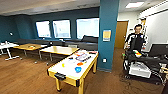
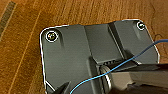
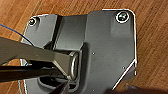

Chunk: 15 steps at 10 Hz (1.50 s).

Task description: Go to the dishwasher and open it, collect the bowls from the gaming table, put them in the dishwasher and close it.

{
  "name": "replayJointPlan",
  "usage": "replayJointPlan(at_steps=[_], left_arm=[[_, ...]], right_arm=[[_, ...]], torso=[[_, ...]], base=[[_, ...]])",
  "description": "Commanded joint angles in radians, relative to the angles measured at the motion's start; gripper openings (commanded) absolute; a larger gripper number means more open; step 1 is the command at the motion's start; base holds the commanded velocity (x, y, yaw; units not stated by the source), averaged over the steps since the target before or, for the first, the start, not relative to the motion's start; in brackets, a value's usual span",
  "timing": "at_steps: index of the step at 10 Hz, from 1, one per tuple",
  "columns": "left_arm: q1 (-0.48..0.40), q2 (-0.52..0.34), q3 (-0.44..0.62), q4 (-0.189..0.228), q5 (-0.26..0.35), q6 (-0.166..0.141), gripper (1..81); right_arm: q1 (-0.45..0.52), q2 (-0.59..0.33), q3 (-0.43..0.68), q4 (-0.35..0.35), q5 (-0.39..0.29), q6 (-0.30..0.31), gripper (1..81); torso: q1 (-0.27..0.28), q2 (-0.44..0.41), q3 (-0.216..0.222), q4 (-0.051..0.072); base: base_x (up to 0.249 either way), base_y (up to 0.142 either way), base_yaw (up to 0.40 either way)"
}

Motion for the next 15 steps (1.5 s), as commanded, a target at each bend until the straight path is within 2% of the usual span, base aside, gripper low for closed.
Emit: replayJointPlan(at_steps=[1,15], left_arm=[[-0.056,-0.008,0.0,0.0,0.045,0.0,81.1],[-0.056,-0.006,0.0,0.003,0.045,0.0,81.1]], right_arm=[[0.05,-0.003,0.002,-0.001,-0.047,-0.003,81.1],[0.055,-0.003,0.0,-0.001,-0.049,-0.003,81.1]], torso=[[0.0,0.0,0.0,0.0],[-0.001,0.0,0.0,0.0]], base=[[0.14,0.077,0.0],[0.115,0.085,0.0]])
